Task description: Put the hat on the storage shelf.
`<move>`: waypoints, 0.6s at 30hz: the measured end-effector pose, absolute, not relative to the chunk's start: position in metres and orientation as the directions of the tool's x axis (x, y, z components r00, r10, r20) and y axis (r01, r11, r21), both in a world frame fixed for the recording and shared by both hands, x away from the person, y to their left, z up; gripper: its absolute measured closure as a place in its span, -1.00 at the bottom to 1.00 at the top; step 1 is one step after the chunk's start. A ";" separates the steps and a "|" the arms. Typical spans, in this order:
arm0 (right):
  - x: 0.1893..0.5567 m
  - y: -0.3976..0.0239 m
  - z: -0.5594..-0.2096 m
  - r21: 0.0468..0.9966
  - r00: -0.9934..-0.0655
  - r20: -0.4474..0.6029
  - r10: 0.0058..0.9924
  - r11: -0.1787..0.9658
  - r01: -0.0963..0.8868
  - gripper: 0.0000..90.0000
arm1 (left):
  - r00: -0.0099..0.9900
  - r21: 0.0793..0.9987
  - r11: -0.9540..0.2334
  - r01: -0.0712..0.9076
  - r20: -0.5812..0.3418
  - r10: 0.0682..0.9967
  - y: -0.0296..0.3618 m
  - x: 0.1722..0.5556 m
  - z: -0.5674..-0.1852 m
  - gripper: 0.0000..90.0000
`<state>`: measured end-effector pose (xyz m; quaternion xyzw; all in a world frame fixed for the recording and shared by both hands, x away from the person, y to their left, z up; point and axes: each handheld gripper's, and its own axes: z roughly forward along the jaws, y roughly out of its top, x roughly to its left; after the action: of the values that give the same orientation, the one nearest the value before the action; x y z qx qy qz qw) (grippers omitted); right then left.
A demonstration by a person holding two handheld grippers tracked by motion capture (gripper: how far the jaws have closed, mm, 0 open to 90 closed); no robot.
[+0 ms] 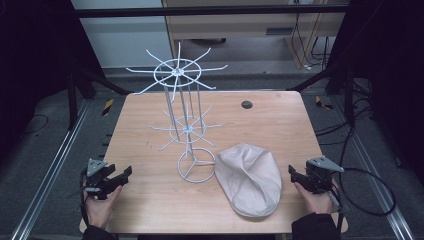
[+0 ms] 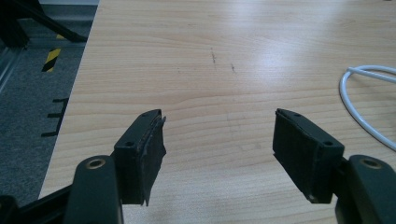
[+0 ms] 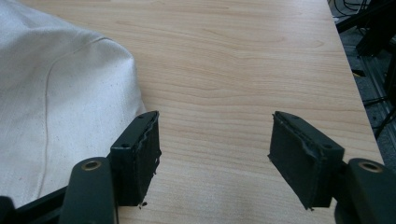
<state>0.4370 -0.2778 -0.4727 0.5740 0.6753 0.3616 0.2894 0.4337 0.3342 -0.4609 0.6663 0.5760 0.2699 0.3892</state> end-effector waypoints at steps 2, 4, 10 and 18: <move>0.436 -0.278 -0.471 0.823 -0.173 0.033 0.984 0.071 0.563 -0.22 | 0.191 0.830 -0.031 0.557 -0.092 0.977 0.334 0.433 -0.461 -0.26; 0.434 -0.278 -0.469 0.821 -0.171 0.034 0.985 0.070 0.566 -0.18 | 0.193 0.830 -0.029 0.557 -0.096 0.976 0.334 0.432 -0.460 -0.26; 0.431 -0.279 -0.463 0.820 -0.166 0.041 0.985 0.062 0.569 -0.13 | 0.209 0.829 -0.043 0.558 -0.090 0.974 0.334 0.432 -0.459 -0.30; 0.429 -0.270 -0.450 0.832 -0.211 0.042 0.977 0.083 0.549 -0.13 | 0.219 0.821 -0.059 0.568 -0.082 0.972 0.331 0.433 -0.460 -0.33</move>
<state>0.4286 -0.2697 -0.4504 0.5612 0.6795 0.3789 0.2824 0.4326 0.3310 -0.4605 0.6788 0.5671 0.2620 0.3860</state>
